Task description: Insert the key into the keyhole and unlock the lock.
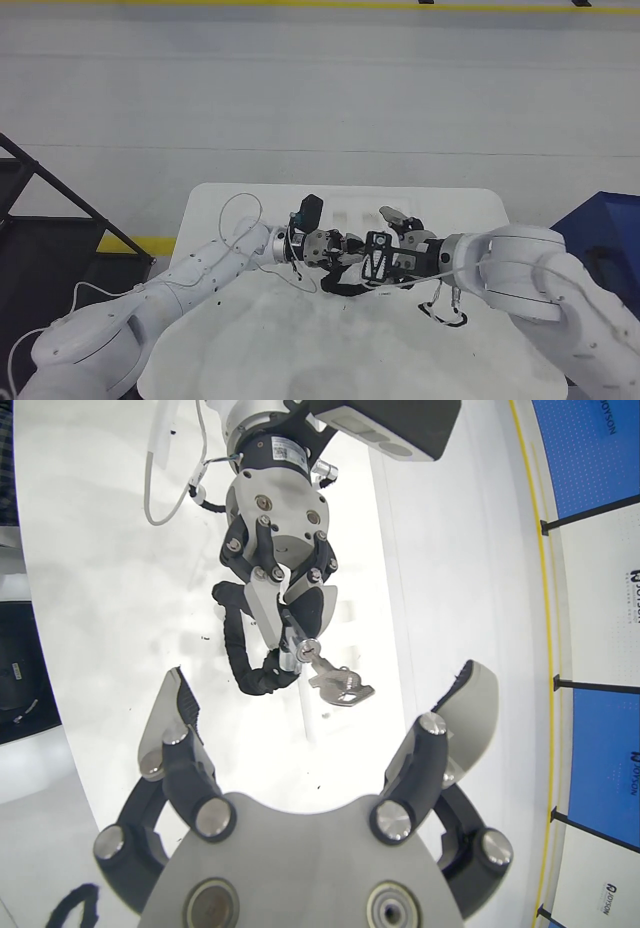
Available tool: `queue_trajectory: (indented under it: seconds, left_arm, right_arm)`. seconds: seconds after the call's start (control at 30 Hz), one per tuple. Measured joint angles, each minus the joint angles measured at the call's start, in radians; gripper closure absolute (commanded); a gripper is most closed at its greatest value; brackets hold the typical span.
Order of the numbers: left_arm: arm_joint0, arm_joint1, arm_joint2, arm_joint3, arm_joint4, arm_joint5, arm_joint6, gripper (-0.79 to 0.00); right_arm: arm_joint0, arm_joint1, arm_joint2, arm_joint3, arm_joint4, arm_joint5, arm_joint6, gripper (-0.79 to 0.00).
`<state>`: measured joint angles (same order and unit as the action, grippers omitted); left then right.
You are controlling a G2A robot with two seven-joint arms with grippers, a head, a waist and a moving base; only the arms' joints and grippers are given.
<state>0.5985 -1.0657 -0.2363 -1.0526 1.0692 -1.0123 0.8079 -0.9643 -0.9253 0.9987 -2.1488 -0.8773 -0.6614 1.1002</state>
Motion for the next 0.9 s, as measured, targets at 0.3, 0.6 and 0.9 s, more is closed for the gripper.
queue_trajectory:
  seconds: [0.3, 0.6, 0.9]
  left_arm:
    - [-0.029, 0.019, 0.066, -0.029, -0.034, 0.0, 0.0, 0.0]
    - [-0.025, 0.025, 0.066, -0.038, -0.038, 0.0, 0.0, 0.0]
    - [-0.023, 0.028, 0.066, -0.044, -0.04, 0.0, 0.0, 0.0]
  right_arm:
    - [-0.025, 0.008, -0.001, -0.038, -0.166, -0.05, -0.057, -0.329]
    - [-0.053, 0.015, 0.003, -0.064, -0.193, -0.073, -0.067, -0.243]
    - [-0.065, 0.019, 0.012, -0.072, -0.174, -0.07, -0.085, 0.0]
